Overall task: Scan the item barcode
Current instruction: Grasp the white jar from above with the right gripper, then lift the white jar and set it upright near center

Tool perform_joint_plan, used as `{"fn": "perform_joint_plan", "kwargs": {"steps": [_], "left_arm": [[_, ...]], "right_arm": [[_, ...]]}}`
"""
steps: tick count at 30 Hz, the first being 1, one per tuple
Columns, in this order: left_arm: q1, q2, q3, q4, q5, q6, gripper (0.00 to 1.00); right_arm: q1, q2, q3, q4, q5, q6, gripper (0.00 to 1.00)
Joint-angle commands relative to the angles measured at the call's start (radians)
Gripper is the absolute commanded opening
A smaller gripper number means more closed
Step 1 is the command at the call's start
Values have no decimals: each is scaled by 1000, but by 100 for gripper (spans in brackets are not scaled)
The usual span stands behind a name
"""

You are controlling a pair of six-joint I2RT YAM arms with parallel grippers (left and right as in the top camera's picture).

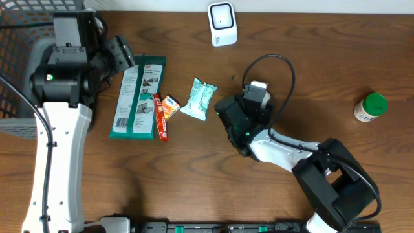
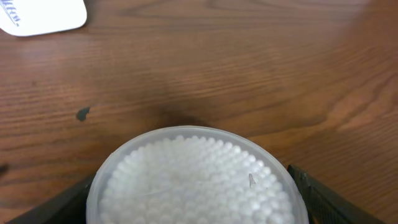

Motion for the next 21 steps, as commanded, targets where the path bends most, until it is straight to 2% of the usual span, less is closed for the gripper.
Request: {"fn": "perform_joint_plan", "kwargs": {"steps": [1, 3, 9, 14, 18, 21], "left_arm": [[6, 2, 8, 1, -9, 2, 77], [6, 2, 8, 1, -9, 2, 77], [6, 2, 8, 1, -9, 2, 77], [6, 2, 8, 1, -9, 2, 77], [6, 2, 8, 1, -9, 2, 77], [6, 2, 8, 1, -9, 2, 77]], "right_arm": [[1, 12, -6, 5, 18, -84, 82], [6, 8, -6, 1, 18, -150, 99], [31, -51, -6, -7, 18, -283, 99], [43, -193, -5, -65, -75, -313, 99], [15, -379, 33, -184, -253, -389, 99], [-29, -506, 137, -371, -383, -394, 99]]}}
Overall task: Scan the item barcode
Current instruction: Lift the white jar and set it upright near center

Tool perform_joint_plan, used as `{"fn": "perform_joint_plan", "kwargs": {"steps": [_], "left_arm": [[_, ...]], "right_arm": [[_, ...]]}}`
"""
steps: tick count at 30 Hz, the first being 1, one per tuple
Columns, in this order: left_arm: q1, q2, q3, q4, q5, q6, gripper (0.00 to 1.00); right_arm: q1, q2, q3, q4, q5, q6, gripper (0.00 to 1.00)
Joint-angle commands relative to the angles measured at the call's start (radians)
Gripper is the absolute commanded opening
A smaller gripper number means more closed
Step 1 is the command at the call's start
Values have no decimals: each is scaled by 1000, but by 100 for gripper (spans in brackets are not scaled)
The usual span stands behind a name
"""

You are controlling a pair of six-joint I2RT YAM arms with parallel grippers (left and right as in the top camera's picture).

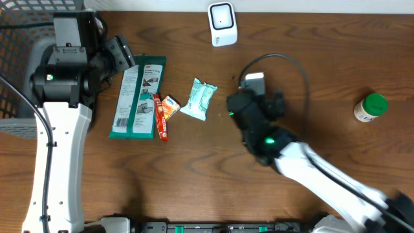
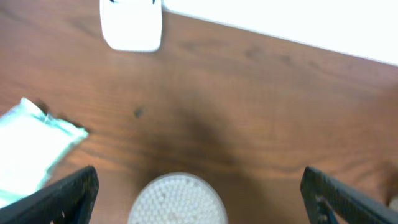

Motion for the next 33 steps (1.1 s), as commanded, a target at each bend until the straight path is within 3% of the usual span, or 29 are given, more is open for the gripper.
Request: {"fn": "perform_joint_plan", "kwargs": {"steps": [1, 7, 11, 16, 21, 26, 33], "left_arm": [[6, 2, 8, 1, -9, 2, 77], [6, 2, 8, 1, -9, 2, 77], [6, 2, 8, 1, -9, 2, 77], [6, 2, 8, 1, -9, 2, 77], [6, 2, 8, 1, -9, 2, 77], [6, 2, 8, 1, -9, 2, 77], [6, 2, 8, 1, -10, 2, 77]], "right_arm": [[-64, -146, 153, -176, -221, -41, 98], [-294, -133, 496, -703, -712, 80, 96], [-421, -40, 586, -902, -885, 126, 99], [-425, 118, 586, -954, -886, 126, 99], [-389, 269, 586, -879, -862, 126, 99], [-332, 380, 586, -832, -632, 121, 99], [-286, 455, 586, -835, -669, 98, 99]]}}
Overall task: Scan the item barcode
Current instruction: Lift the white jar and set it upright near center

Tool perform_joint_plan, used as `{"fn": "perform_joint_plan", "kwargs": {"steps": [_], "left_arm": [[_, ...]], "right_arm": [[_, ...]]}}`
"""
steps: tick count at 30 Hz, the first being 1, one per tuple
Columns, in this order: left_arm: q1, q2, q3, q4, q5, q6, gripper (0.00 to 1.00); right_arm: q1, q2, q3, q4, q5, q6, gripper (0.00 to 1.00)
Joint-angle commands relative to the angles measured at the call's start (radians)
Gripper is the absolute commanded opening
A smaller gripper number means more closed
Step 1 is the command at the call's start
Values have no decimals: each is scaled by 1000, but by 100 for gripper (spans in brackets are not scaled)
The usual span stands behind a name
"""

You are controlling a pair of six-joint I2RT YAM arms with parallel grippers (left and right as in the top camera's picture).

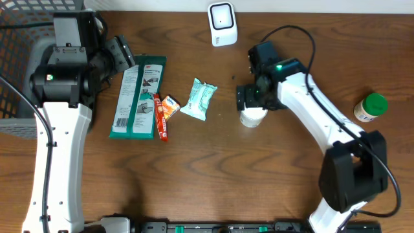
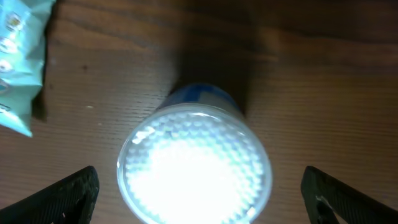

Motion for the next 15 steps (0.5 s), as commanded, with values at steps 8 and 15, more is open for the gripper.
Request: {"fn": "perform_joint_plan", "kwargs": {"steps": [8, 15], "left_arm": [[6, 2, 8, 0, -9, 2, 77], [6, 2, 8, 0, -9, 2, 77]], "right_arm": [[34, 44, -1, 5, 14, 128, 99], [68, 44, -1, 14, -2, -147, 99]]}}
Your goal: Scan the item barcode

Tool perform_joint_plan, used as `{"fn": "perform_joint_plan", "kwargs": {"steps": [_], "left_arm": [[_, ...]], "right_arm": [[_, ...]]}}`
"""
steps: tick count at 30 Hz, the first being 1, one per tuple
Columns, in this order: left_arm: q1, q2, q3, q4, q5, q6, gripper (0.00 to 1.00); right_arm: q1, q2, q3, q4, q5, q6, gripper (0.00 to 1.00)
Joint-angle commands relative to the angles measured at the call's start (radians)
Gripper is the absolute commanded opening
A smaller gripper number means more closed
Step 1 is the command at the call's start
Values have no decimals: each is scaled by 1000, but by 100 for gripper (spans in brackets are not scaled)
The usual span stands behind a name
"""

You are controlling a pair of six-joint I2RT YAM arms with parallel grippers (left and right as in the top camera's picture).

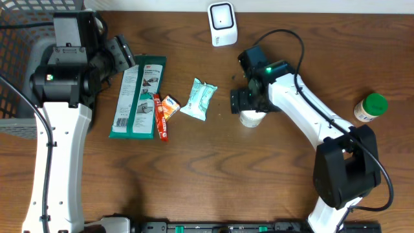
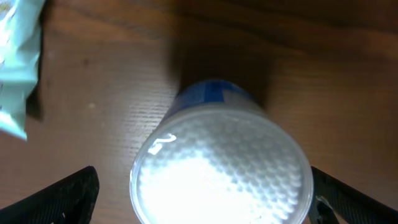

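A round clear tub of cotton swabs [image 1: 251,118] with a blue label stands upright on the wooden table, right of centre. My right gripper [image 1: 248,102] points straight down over it. In the right wrist view the tub's lid [image 2: 221,171] fills the space between the black fingertips [image 2: 71,196], and the right gripper [image 2: 202,202] is open with a gap on the left side. The white scanner [image 1: 222,24] stands at the table's far edge. My left gripper [image 1: 123,53] rests at the far left, its jaws too small to read.
A teal pouch [image 1: 200,98] lies just left of the tub. Further left lie an orange packet [image 1: 169,105], a red stick [image 1: 160,121] and a long green package [image 1: 138,97]. A green-capped bottle [image 1: 370,107] stands at the right, a wire basket [image 1: 16,45] at far left.
My right gripper has shifted slightly left and come closer to the tub, whose lid now looks larger between the fingers. The tub stands in the same place. The left arm is unmoved.
First my right gripper was low over the table with its fingers against the tub's sides. Then the jaws stood wide and the tub sat apart from them. Later the arm reached in from the right, open above the upright tub, and now sits closer over it.
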Motion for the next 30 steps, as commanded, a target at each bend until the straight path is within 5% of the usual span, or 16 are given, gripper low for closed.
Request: {"fn": "perform_joint_plan", "kwargs": {"steps": [1, 6, 14, 22, 30], "left_arm": [[6, 2, 8, 1, -9, 2, 77], [6, 2, 8, 1, -9, 2, 77], [6, 2, 8, 1, -9, 2, 77], [6, 2, 8, 1, -9, 2, 77], [6, 2, 8, 1, -9, 2, 77]], "right_arm": [[27, 7, -1, 4, -9, -215, 99], [39, 7, -1, 10, -5, -439, 99], [39, 6, 57, 64, -5, -452, 99], [0, 6, 260, -146, 51, 193, 99], [-17, 6, 188, -168, -34, 752, 99]]}}
